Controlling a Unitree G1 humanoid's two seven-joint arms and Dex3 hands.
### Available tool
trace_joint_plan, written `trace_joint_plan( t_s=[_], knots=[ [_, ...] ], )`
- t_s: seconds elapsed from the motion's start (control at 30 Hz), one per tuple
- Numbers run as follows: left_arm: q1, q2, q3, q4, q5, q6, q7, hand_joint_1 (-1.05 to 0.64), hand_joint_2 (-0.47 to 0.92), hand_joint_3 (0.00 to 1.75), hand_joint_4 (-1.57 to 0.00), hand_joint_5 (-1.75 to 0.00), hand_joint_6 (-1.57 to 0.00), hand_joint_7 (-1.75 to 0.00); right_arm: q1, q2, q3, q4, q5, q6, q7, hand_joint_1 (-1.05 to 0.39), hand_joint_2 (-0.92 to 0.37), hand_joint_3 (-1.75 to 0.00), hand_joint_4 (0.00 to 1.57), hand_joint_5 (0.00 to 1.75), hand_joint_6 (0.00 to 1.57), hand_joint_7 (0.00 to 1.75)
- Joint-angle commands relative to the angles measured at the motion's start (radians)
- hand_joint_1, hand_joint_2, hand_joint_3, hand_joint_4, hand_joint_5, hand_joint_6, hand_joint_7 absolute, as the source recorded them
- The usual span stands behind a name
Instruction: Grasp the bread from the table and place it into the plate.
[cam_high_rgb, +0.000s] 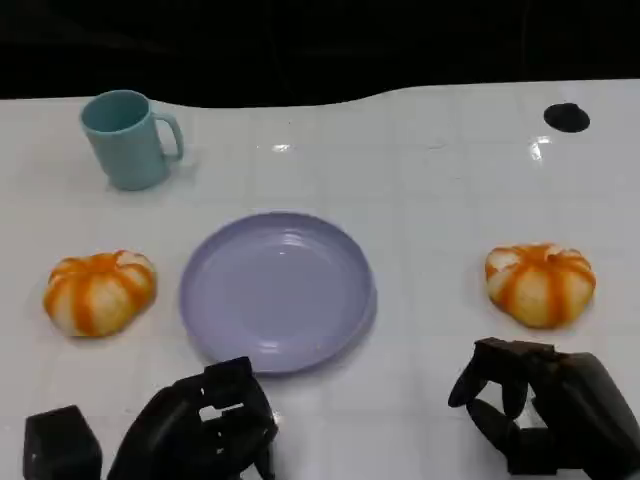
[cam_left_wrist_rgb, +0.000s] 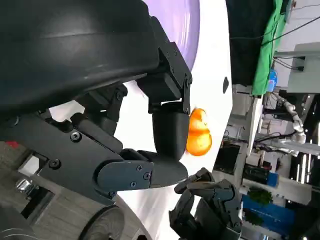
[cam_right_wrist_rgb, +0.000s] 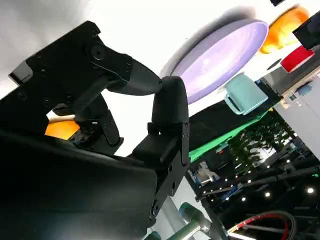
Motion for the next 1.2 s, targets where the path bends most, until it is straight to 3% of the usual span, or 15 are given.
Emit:
trace_joint_plan(
  t_s=[0.03, 0.43, 0.53, 0.7, 0.83, 1.0, 1.07, 1.2],
  knots=[
    [-0.009, 0.014, 0.008, 0.005, -0.001, -0.002, -0.007, -0.59, 0.71, 0.59, -0.78, -1.75, -0.76, -1.42, -0.003, -0.018, -0.007, -0.002, 0.011, -0.003, 0.001, -0.22, -0.48, -1.13, 0.83, 1.75, 0.75, 1.33],
    [-0.006, 0.017, 0.009, 0.001, -0.001, -0.004, -0.009, -0.57, 0.71, 0.59, -0.78, -1.75, -0.76, -1.41, -0.006, -0.014, -0.013, -0.002, 0.019, -0.005, -0.008, -0.21, -0.48, -1.1, 0.84, 1.72, 0.77, 1.26],
    [-0.006, 0.019, 0.01, 0.001, 0.0, -0.006, -0.01, -0.58, 0.71, 0.59, -0.78, -1.75, -0.76, -1.42, -0.014, -0.019, -0.023, -0.003, 0.02, -0.005, -0.02, -0.22, -0.55, -0.92, 0.81, 1.65, 0.81, 1.0],
    [-0.002, 0.024, 0.011, -0.007, -0.001, 0.007, -0.006, -0.59, 0.7, 0.59, -0.78, -1.75, -0.76, -1.42, -0.019, -0.021, -0.047, -0.022, 0.011, 0.025, -0.039, -0.26, -0.63, -0.69, 0.79, 1.31, 0.83, 0.74],
    [-0.002, 0.026, 0.012, -0.005, -0.003, 0.002, -0.011, -0.59, 0.71, 0.59, -0.78, -1.75, -0.76, -1.43, -0.016, -0.025, -0.065, -0.058, 0.003, 0.067, -0.04, -0.29, -0.67, -0.6, 0.67, 1.37, 0.87, 0.53],
    [-0.005, 0.025, 0.014, 0.004, -0.002, -0.007, -0.014, -0.6, 0.71, 0.59, -0.78, -1.75, -0.75, -1.43, -0.016, -0.051, -0.079, -0.103, -0.017, 0.118, -0.03, -0.34, -0.85, -0.22, 0.55, 0.79, 0.84, 0.18],
    [-0.004, 0.024, 0.014, 0.001, -0.001, -0.003, -0.014, -0.6, 0.71, 0.58, -0.78, -1.75, -0.75, -1.43, -0.015, -0.064, -0.086, -0.133, -0.042, 0.158, -0.029, -0.37, -0.9, -0.12, 0.5, 0.65, 0.79, 0.09],
    [-0.002, 0.025, 0.013, -0.002, 0.005, -0.006, -0.013, -0.59, 0.72, 0.58, -0.78, -1.75, -0.75, -1.43, -0.027, -0.099, -0.093, -0.176, -0.114, 0.236, -0.048, -0.42, -0.92, -0.06, 0.4, 0.53, 0.7, 0.01]
  ],
)
